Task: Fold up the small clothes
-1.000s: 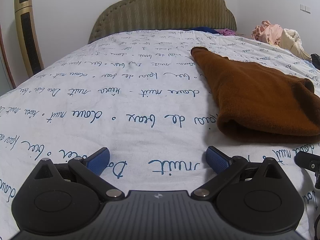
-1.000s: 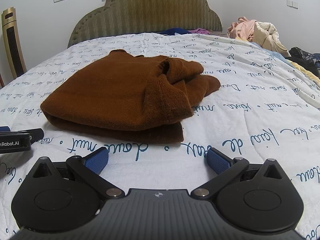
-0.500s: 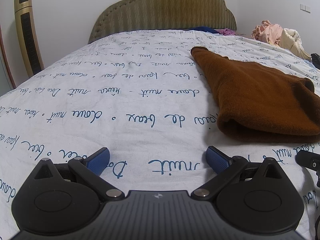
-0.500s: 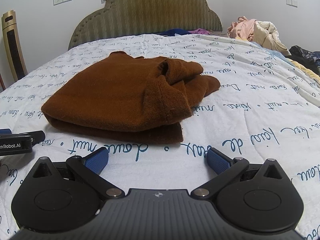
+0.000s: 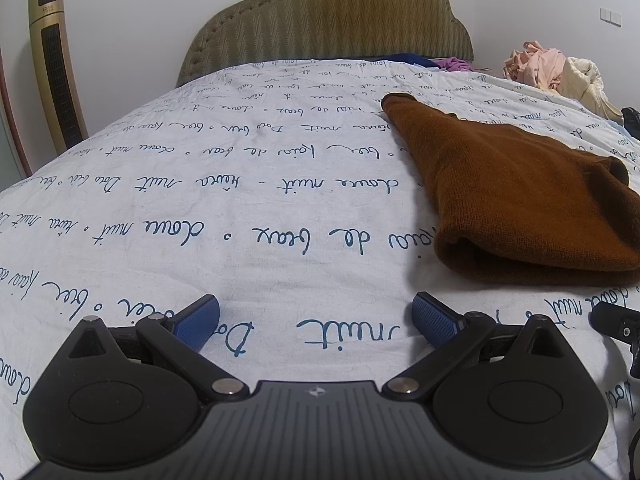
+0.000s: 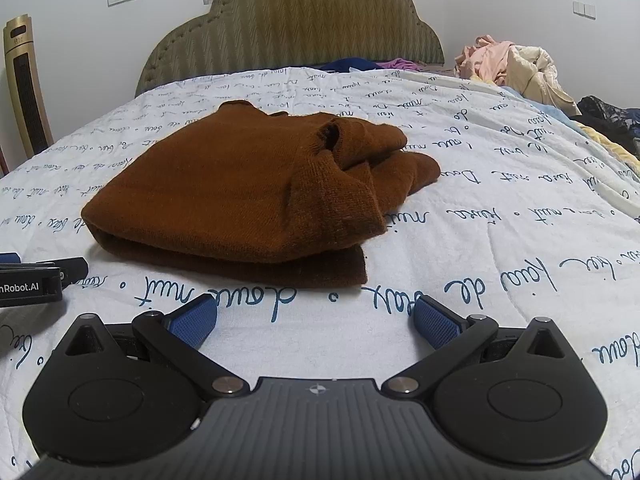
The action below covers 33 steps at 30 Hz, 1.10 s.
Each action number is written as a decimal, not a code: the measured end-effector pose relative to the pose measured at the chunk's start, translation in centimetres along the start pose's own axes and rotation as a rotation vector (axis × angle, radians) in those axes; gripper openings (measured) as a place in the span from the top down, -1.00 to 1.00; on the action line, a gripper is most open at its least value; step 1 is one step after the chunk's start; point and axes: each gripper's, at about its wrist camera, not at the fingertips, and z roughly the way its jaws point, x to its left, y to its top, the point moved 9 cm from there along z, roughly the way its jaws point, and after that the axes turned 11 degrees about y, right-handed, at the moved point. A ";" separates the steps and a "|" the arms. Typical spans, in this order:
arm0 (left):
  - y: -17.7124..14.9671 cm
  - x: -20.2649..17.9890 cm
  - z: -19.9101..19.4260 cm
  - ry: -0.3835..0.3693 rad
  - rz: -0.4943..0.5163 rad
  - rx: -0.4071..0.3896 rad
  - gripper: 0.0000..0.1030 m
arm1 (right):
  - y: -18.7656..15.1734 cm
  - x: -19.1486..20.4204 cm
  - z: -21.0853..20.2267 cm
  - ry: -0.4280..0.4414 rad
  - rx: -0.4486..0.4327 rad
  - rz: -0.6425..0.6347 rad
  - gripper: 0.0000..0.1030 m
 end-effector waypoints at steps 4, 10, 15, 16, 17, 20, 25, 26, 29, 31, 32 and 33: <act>0.0 0.0 0.0 0.000 0.000 0.000 -1.00 | 0.0 0.0 0.0 -0.002 0.000 -0.001 -1.00; 0.0 0.0 0.0 -0.001 -0.001 0.000 -1.00 | 0.1 0.2 -0.4 -0.013 -0.007 -0.013 -1.00; 0.0 0.0 0.0 -0.003 -0.002 0.000 -1.00 | 0.5 0.7 -0.7 -0.010 -0.008 -0.023 -0.99; 0.0 0.1 0.0 -0.002 -0.002 0.000 -1.00 | 0.6 0.8 -0.8 -0.006 -0.009 -0.024 -0.99; 0.0 0.0 0.0 -0.003 -0.002 0.001 -1.00 | 0.6 0.9 -0.8 -0.002 -0.009 -0.024 -0.99; 0.0 0.1 0.0 -0.003 -0.002 0.000 -1.00 | 0.6 1.3 -0.8 0.001 -0.008 -0.035 -0.99; 0.0 0.0 0.0 -0.005 -0.002 0.000 -1.00 | 0.7 1.6 -0.9 0.003 -0.010 -0.040 -0.99; 0.0 0.0 0.0 -0.005 -0.002 0.000 -1.00 | 0.7 1.6 -0.9 0.005 -0.010 -0.039 -0.99; 0.0 -0.1 0.0 -0.005 -0.002 0.000 -1.00 | 0.7 1.6 -0.9 0.006 -0.010 -0.037 -1.00; 0.0 0.0 0.0 -0.004 -0.002 0.000 -1.00 | 0.6 1.6 -0.9 0.008 -0.009 -0.035 -0.99; 0.0 -0.1 -0.1 -0.004 -0.001 0.000 -1.00 | 0.6 1.6 -0.9 0.008 -0.009 -0.034 -0.99; 0.0 -0.1 -0.1 -0.003 0.000 0.000 -1.00 | 0.6 1.6 -0.9 0.009 -0.009 -0.032 -0.99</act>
